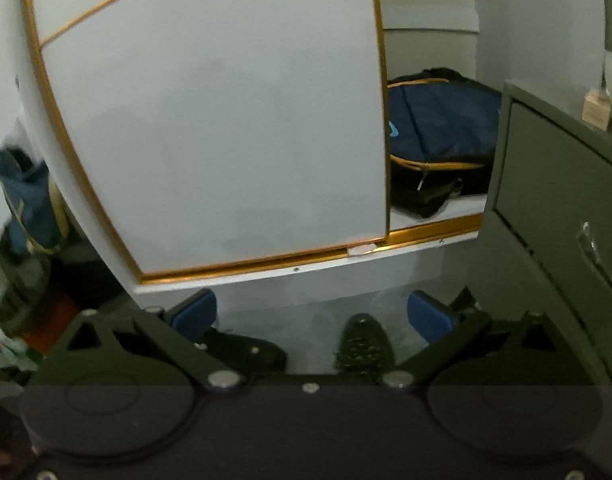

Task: Organize scattered shoes
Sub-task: 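Raise the left tool and move it over the black sneakers, then move the left tool down to the black Adidas sneaker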

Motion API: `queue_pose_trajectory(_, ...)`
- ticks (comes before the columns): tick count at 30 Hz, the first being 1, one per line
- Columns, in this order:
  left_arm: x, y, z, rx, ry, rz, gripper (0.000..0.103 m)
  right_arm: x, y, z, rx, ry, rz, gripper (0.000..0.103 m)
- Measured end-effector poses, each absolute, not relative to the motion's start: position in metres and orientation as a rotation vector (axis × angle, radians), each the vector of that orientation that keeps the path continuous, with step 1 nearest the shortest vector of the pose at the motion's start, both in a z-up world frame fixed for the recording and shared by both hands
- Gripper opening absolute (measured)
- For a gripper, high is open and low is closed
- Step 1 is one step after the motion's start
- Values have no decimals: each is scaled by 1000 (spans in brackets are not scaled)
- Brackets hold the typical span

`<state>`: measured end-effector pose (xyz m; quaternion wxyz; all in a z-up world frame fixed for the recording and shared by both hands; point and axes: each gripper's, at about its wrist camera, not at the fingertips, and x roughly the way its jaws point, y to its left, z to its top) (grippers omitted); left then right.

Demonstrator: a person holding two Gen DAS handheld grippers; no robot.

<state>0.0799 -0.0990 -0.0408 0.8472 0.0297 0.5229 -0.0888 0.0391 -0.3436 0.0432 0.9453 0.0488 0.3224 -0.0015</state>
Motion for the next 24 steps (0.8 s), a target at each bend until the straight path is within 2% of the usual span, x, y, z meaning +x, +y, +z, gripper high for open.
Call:
queue_pose_trajectory(6, 69, -128, -76, 271, 1204, -310, 103, 67, -330, 5, 4, 855, 13, 103)
queue_pose_trajectory(14, 81, -102, -56, 68, 1139, -223, 103, 59, -326, 22, 46, 768, 48, 103)
queue_pose_trajectory(24, 84, -107, -36, 71, 1084, -246, 103, 53, -324, 28, 43, 743, 54, 103)
